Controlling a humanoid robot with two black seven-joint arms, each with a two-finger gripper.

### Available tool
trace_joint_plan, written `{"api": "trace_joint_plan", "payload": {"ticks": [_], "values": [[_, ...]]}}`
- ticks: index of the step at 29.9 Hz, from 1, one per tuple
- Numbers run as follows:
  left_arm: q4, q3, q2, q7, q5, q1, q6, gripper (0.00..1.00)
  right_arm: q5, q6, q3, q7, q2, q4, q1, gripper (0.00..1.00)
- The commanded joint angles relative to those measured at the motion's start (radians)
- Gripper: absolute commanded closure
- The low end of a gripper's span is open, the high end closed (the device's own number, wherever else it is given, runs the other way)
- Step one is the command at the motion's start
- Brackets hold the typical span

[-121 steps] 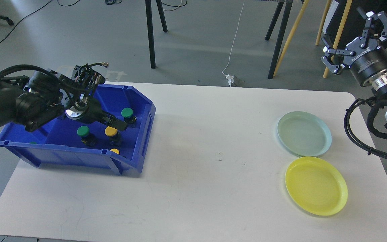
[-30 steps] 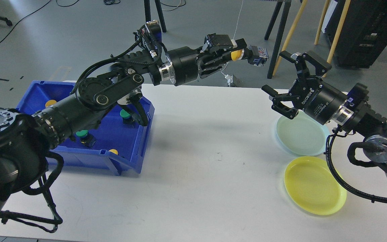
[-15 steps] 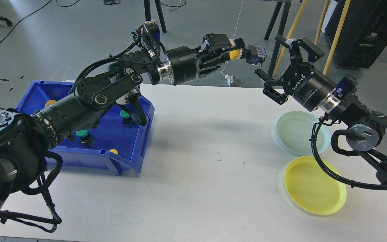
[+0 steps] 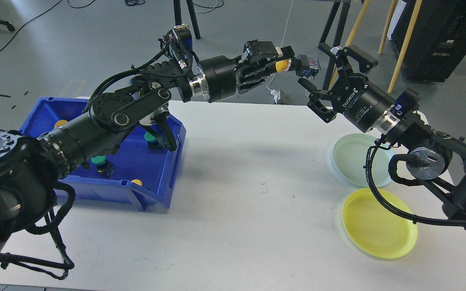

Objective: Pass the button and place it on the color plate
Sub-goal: 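Bring the right gripper to the left gripper and take the button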

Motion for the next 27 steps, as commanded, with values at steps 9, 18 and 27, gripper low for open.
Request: {"api": "trace_joint_plan", "payload": {"ticks": [9,18,27], "values": [[0.003,-0.002,0.000,0.000,-0.001,0.000,0.000,0.75,-0.008,-0.068,-0.038,-0.006,0.008,-0.001,0.026,0.99],[0.003,-0.003,-0.006,0.000,-0.041,0.002,0.000,0.21,-0.003,-0.083,-0.029,-0.006,0.005,0.001,0.026,0.99],[0.003,-0.005,-0.002,0.000,-0.057,0.006,0.000,0.11,0.009,-0.102,0.031,-0.011,-0.078,0.021,-0.021,0.99]]}}
